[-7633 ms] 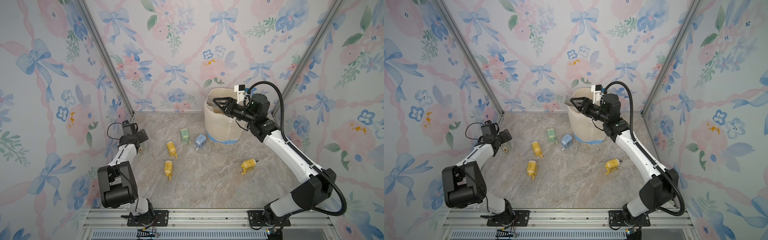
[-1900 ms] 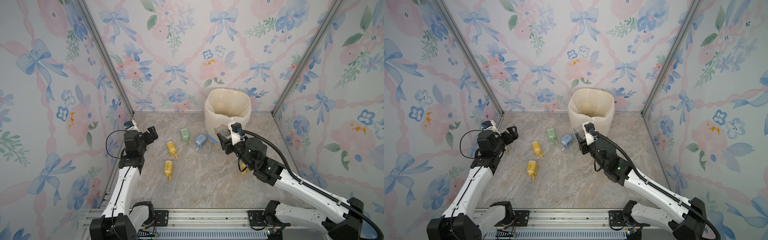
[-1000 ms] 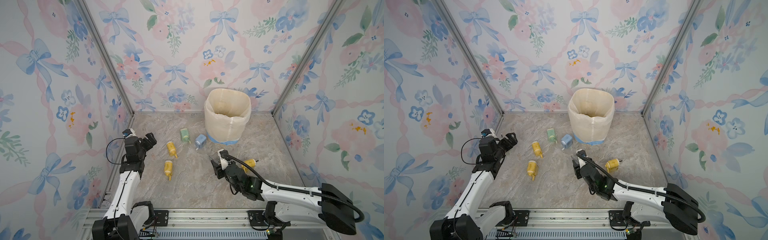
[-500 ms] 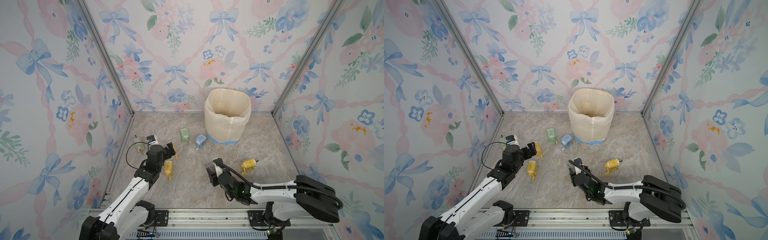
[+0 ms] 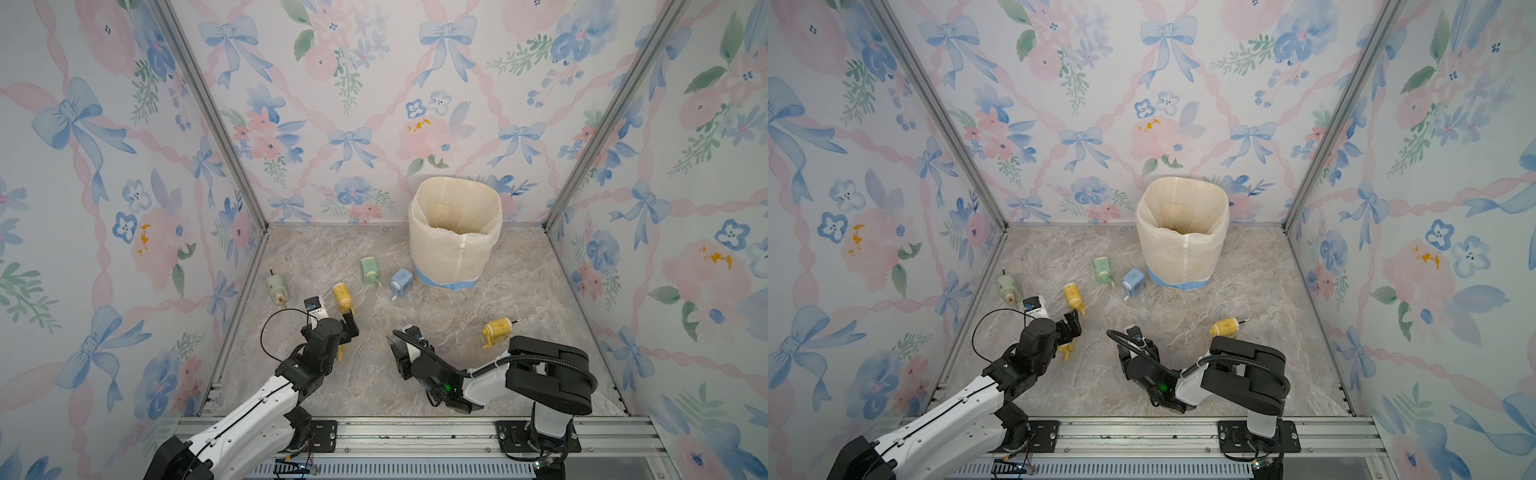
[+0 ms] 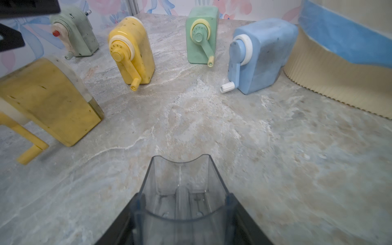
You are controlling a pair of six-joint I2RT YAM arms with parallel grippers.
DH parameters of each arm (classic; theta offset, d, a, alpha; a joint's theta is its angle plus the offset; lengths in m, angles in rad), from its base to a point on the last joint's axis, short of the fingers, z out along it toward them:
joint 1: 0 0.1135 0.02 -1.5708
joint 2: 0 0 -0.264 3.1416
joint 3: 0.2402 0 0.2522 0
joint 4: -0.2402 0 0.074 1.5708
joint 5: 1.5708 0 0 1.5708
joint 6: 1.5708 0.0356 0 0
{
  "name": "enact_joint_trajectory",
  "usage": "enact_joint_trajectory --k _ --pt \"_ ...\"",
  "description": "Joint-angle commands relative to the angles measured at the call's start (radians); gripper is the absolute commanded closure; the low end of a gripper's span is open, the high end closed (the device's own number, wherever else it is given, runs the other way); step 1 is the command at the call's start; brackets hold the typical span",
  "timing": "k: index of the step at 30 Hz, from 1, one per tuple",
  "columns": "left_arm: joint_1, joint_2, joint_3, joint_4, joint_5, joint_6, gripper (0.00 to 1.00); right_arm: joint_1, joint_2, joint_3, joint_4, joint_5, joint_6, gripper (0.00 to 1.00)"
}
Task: Take out the pencil sharpener tray and clean the shavings
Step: Place the container at the center of the board.
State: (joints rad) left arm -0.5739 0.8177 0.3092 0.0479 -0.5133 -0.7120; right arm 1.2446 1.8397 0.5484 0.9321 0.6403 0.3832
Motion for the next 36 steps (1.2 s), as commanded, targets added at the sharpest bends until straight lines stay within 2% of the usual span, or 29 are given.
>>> enact_joint_trajectory --k 1,9,19,24,30,36 --pt "-0.020 0.006 -0.028 0.007 -0.047 -0.038 0.02 0.006 0.065 0.048 0.161 0.015 -0.012 0.56" --pt "-0.026 -0.029 -0.076 0.007 -0.053 -0.068 0.02 -0.041 0.227 0.123 0.277 -0.034 -0.011 0.54" --pt "-0.037 -0.002 -0.090 0.007 -0.052 -0.086 0.02 -0.061 0.338 0.241 0.249 -0.042 -0.035 0.54" --pt "-0.073 0.019 -0.087 0.000 -0.061 -0.084 0.02 -0.069 0.349 0.251 0.234 -0.044 -0.020 0.51" --pt "-0.103 0.089 -0.096 -0.017 -0.100 -0.147 0.02 -0.070 0.354 0.268 0.205 -0.048 -0.018 0.47" --pt "-0.125 0.088 -0.118 -0.022 -0.132 -0.174 0.02 -0.066 0.341 0.258 0.189 -0.028 -0.017 0.47"
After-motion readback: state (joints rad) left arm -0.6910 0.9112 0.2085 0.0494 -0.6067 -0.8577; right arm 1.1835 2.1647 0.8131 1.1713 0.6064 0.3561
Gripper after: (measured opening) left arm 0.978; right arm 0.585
